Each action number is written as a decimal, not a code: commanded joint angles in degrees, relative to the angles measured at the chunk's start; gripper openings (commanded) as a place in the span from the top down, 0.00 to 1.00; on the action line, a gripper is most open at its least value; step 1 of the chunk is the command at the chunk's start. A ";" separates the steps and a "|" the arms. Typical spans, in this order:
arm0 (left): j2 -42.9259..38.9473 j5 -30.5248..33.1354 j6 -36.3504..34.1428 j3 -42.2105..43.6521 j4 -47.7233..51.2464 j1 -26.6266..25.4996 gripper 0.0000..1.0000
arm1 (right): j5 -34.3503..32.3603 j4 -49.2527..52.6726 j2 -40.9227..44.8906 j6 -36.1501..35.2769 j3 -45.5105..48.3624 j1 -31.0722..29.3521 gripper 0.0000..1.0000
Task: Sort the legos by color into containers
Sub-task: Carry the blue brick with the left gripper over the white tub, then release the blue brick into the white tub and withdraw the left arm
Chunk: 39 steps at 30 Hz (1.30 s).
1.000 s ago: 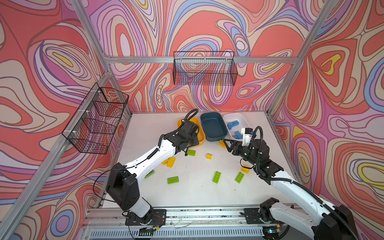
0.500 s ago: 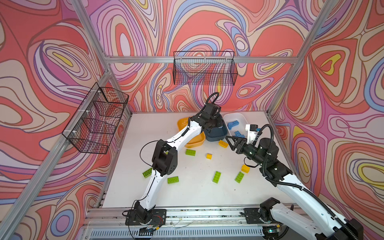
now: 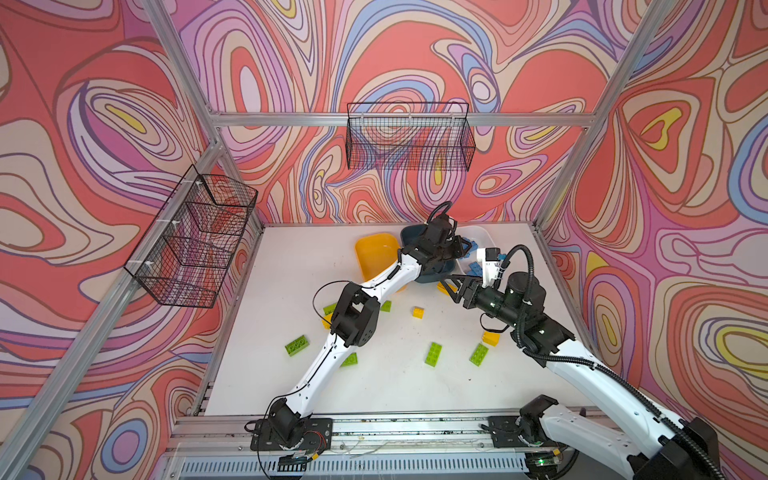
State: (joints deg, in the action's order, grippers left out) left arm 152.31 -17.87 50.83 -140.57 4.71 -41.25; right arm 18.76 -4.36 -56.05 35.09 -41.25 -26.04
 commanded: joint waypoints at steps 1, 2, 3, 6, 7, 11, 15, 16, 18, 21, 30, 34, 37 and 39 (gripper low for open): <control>5.65 1.98 6.73 -5.09 -8.87 -1.23 0.75 | 0.27 -1.43 1.00 0.29 0.65 -0.40 0.32; 7.12 2.13 7.16 -7.09 -9.26 -1.52 0.75 | 0.27 -1.31 1.20 0.25 0.73 -0.50 0.32; 8.35 2.22 7.35 -8.55 -9.47 -1.80 0.74 | 0.26 -1.26 1.38 0.29 0.74 -0.48 0.32; 9.50 3.08 7.69 -9.50 -8.48 -1.98 0.72 | 0.22 -1.03 1.90 0.32 0.84 -0.63 0.32; 9.37 3.36 7.44 -9.26 -8.04 -1.92 0.71 | 0.22 -1.05 1.94 0.26 0.90 -0.66 0.32; 8.32 3.63 6.59 -8.19 -7.81 -1.98 0.61 | 0.18 -1.13 1.96 0.36 1.17 -0.88 0.32; 7.41 3.63 6.00 -7.11 -8.01 -2.06 0.52 | -0.02 -0.89 2.26 0.14 1.26 -0.99 0.32; 7.29 3.42 6.04 -7.04 -8.01 -2.07 0.49 | -0.05 -0.89 2.33 -0.02 1.26 -0.97 0.32; 6.97 3.15 5.87 -6.91 -7.96 -2.01 0.46 | -0.24 -0.74 2.39 -0.02 1.13 -1.01 0.32; 5.56 3.09 5.12 -6.07 -7.92 -2.05 0.43 | -0.67 -0.21 2.67 -0.08 0.79 -1.02 0.32; -8.23 4.98 0.24 7.80 -8.48 -2.03 0.43 | -2.27 5.65 4.84 -0.35 -2.58 -0.99 0.31; -18.82 8.08 -3.89 19.01 -9.96 -1.88 0.43 | -4.19 8.55 6.66 -0.12 -4.03 -0.94 0.31; -28.06 10.75 -7.75 27.79 -9.82 -1.68 0.42 | -6.09 12.35 7.47 -1.86 -5.91 -1.01 0.31; -34.52 12.80 -9.08 34.36 -9.88 -1.18 0.42 | -7.52 17.37 6.69 -4.12 -8.05 -1.02 0.30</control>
State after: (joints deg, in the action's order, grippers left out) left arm 125.67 -9.28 46.24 -111.55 -3.42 -43.18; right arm 14.31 6.26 -49.39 33.82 -46.44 -26.72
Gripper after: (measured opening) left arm 0.575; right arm 0.694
